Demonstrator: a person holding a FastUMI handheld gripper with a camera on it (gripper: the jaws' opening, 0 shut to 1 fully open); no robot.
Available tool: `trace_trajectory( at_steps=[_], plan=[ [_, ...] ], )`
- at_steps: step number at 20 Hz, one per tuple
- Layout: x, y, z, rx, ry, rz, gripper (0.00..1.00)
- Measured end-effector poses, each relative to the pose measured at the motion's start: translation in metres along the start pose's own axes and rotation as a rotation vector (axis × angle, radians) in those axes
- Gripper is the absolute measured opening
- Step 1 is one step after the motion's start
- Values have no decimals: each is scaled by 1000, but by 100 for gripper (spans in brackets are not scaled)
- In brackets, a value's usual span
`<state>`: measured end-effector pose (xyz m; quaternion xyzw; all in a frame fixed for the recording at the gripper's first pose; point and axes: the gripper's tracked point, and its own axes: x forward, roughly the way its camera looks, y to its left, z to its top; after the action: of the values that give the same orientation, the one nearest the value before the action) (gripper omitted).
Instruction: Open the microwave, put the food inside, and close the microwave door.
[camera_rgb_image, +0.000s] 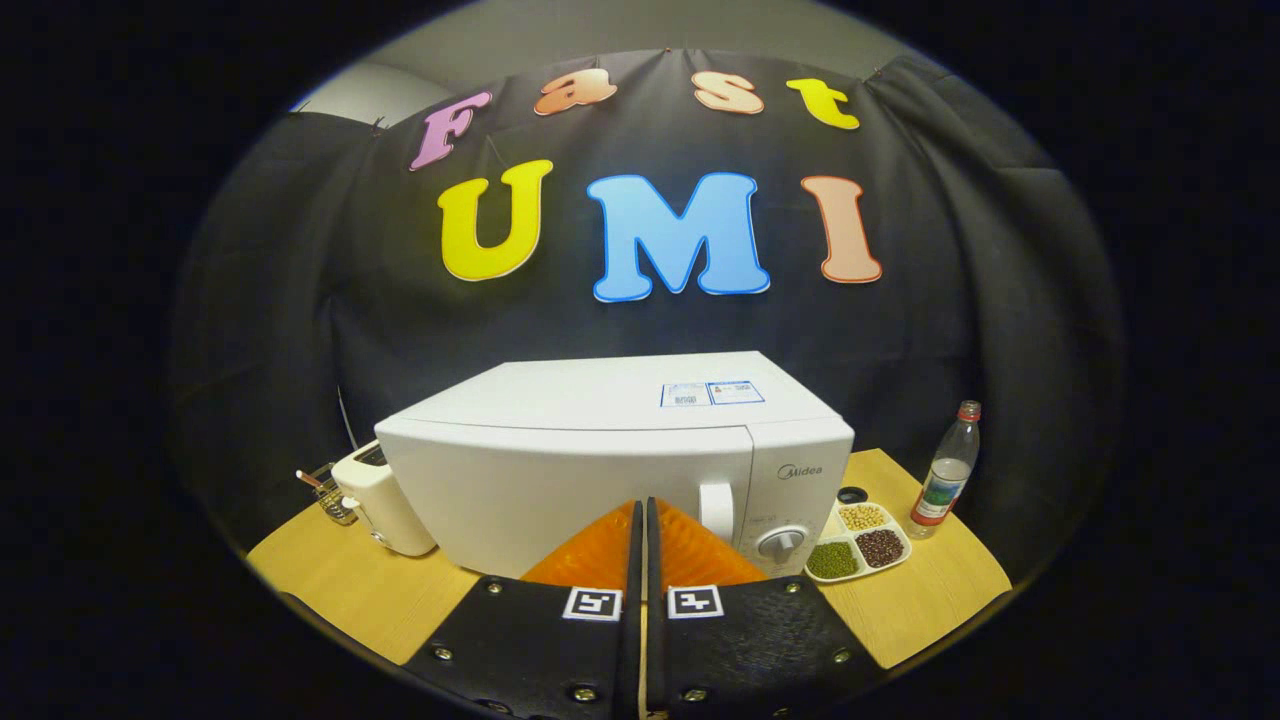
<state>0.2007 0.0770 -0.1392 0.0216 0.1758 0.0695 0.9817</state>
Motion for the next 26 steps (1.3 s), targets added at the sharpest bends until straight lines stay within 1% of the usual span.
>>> trace_trajectory(
  at_steps=[7,14,16,18,26],
  plan=[
    [-82,8,22,-56,-84,2,3],
    [-155,25,8,-51,-122,36,3],
    [-172,27,5,-37,-139,40,49],
    [-183,25,3,-31,-151,26,96],
    [-203,21,16,-14,-187,17,97]
  ],
)
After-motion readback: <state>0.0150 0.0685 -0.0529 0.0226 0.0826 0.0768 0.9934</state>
